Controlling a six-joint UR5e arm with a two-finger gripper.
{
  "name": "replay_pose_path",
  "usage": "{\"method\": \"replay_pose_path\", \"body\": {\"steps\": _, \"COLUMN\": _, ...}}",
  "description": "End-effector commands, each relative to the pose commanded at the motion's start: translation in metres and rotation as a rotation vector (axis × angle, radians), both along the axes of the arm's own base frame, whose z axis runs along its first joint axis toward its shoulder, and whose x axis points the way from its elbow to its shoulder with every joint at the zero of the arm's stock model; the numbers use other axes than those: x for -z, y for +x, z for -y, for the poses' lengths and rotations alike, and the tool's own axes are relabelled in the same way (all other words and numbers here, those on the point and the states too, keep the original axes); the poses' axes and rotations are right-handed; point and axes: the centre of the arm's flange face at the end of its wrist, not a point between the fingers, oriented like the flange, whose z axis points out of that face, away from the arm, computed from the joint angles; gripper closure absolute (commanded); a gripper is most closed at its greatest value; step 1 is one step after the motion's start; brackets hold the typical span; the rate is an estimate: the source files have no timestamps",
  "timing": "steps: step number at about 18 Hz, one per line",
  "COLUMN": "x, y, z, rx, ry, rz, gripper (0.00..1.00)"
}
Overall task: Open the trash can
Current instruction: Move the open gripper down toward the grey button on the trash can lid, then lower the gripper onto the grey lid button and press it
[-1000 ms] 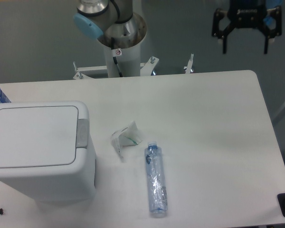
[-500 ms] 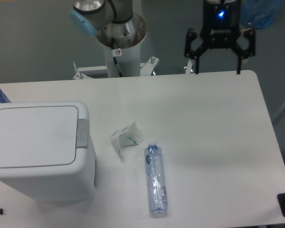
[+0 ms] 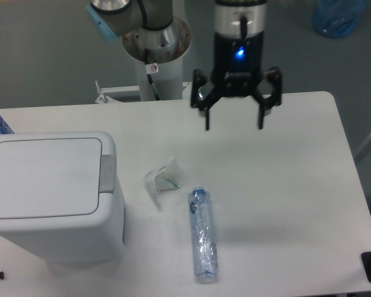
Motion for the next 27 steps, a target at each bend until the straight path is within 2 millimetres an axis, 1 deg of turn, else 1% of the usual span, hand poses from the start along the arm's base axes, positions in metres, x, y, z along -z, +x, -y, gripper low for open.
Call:
{"method": "replay_pose_path", "body": {"steps": 2, "x": 0.005, "y": 0.009, "z": -0.013, "rx": -0.004, "ry": 0.010, "rz": 0.032, "gripper": 0.00}}
{"method": "replay_pose_path", "body": {"steps": 3, "x": 0.011, "y": 0.016, "z": -0.023, "rx": 0.007, "ry": 0.008, "rz": 0.049, "gripper": 0.00}}
{"method": "replay_pose_path", "body": {"steps": 4, "x": 0.013, "y": 0.022, "z": -0.028, "rx": 0.013, "ry": 0.006, "rz": 0.057, "gripper": 0.00}}
{"method": "replay_pose_path", "body": {"steps": 6, "x": 0.015, "y": 0.026, "z": -0.032, "rx": 0.001, "ry": 0.011, "rz": 0.073, "gripper": 0.00}}
{"method": "replay_pose_path", "body": {"steps": 8, "x": 0.016, "y": 0.036, "z": -0.039, "rx": -0.016, "ry": 0.018, "rz": 0.095, "gripper": 0.00}}
{"method": "replay_pose_path", "body": {"steps": 12, "x": 0.019, "y": 0.046, "z": -0.046, "rx": -0.041, "ry": 0.022, "rz": 0.128, "gripper": 0.00}}
{"method": "replay_pose_path", "body": {"steps": 17, "x": 0.031, "y": 0.057, "z": -0.061, "rx": -0.017, "ry": 0.006, "rz": 0.145, "gripper": 0.00}}
{"method": "replay_pose_path", "body": {"steps": 27, "x": 0.040, "y": 0.078, "z": -0.079, "rx": 0.002, "ry": -0.005, "rz": 0.170, "gripper": 0.00}}
